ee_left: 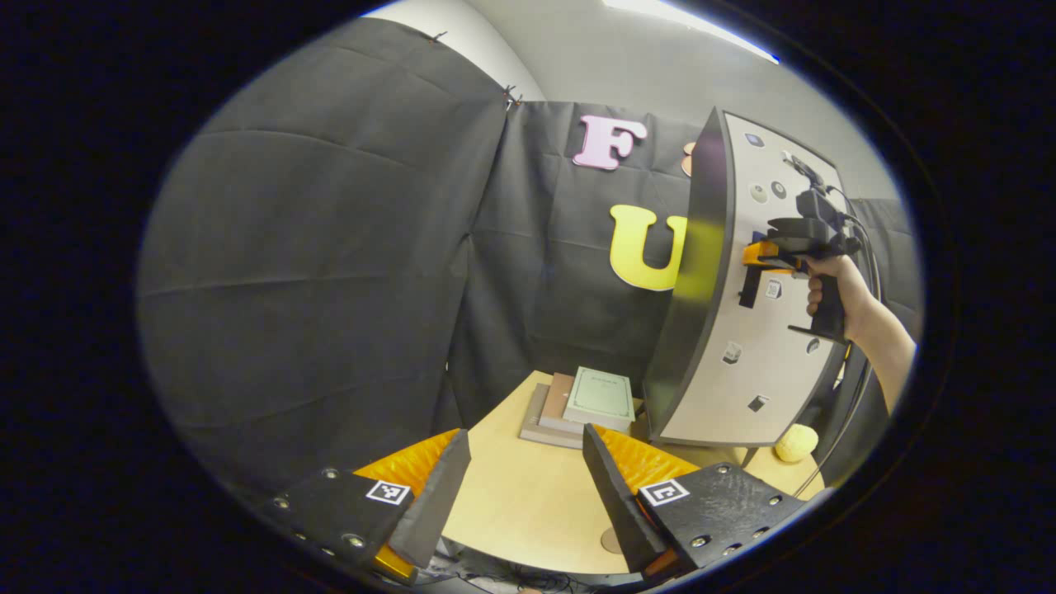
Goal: Open the cabinet door with the right hand, grasp the bottle in the cabinet with the left hand and place it on the coaster, then close the cabinet door with the right hand.
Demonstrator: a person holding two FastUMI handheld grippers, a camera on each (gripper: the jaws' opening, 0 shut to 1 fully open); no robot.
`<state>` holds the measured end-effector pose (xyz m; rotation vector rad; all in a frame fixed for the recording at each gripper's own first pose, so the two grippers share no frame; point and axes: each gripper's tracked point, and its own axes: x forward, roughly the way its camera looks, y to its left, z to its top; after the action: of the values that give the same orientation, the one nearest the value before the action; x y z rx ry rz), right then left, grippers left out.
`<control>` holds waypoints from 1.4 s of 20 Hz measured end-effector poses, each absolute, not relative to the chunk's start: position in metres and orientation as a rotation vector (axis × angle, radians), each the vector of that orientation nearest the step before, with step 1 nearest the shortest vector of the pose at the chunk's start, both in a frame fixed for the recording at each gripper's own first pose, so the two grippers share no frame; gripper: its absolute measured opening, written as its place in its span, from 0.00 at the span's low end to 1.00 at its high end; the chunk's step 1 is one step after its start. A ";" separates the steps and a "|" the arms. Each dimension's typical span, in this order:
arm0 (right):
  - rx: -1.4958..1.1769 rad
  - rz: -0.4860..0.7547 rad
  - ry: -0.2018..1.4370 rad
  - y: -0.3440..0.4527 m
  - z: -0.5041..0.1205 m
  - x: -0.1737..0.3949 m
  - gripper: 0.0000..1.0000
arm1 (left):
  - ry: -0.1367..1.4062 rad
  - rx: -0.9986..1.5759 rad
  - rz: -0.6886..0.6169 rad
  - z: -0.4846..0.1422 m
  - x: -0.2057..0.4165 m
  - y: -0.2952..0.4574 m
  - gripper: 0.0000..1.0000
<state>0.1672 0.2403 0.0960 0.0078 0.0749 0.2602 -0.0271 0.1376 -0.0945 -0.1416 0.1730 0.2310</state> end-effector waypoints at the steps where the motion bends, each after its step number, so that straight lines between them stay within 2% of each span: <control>1: 0.001 0.270 0.074 0.239 0.096 0.164 0.13 | 0.177 -0.143 0.222 -0.097 -0.027 0.133 0.85; 3: -0.005 0.291 0.079 0.239 0.096 0.157 0.11 | 0.195 -0.157 0.199 -0.105 -0.026 0.124 0.83; 4: -0.005 0.305 0.084 0.239 0.097 0.151 0.13 | 0.206 -0.170 0.188 -0.111 -0.027 0.119 0.87; 5: -0.006 0.321 0.090 0.239 0.096 0.146 0.12 | 0.218 -0.186 0.176 -0.116 -0.029 0.113 0.83; 6: -0.009 0.337 0.092 0.238 0.097 0.140 0.14 | 0.226 -0.199 0.165 -0.121 -0.037 0.106 0.83; 7: -0.011 0.354 0.092 0.238 0.098 0.134 0.13 | 0.231 -0.208 0.159 -0.123 -0.042 0.102 0.85; 8: -0.014 0.373 0.091 0.238 0.098 0.129 0.12 | 0.235 -0.213 0.159 -0.126 -0.046 0.099 0.83; 11: -0.004 0.434 0.092 0.235 0.097 0.126 0.14 | 0.251 -0.211 0.198 -0.129 -0.060 0.094 0.83; 16: 0.023 0.546 0.116 0.230 0.097 0.122 0.11 | 0.213 -0.217 0.297 -0.117 -0.084 0.075 0.83; 18: 0.011 0.591 0.112 0.230 0.098 0.123 0.13 | 0.210 -0.221 0.333 -0.110 -0.096 0.065 0.85; 20: 0.026 0.627 0.118 0.230 0.098 0.125 0.11 | 0.189 -0.224 0.352 -0.096 -0.105 0.048 0.84; 23: 0.028 0.684 0.120 0.230 0.098 0.127 0.13 | 0.171 -0.193 0.372 -0.087 -0.121 0.024 0.83; 26: 0.033 0.732 0.121 0.229 0.099 0.127 0.13 | 0.176 -0.161 0.403 -0.085 -0.138 0.000 0.87; 27: 0.032 0.746 0.119 0.227 0.098 0.126 0.13 | 0.173 -0.162 0.405 -0.083 -0.143 -0.010 0.83; 28: 0.030 0.761 0.118 0.226 0.098 0.126 0.13 | 0.173 -0.164 0.408 -0.083 -0.148 -0.020 0.83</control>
<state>0.1262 0.2261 0.0982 0.0303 0.1184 0.7605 -0.1481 -0.0199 -0.0830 -0.1641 0.1726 0.4084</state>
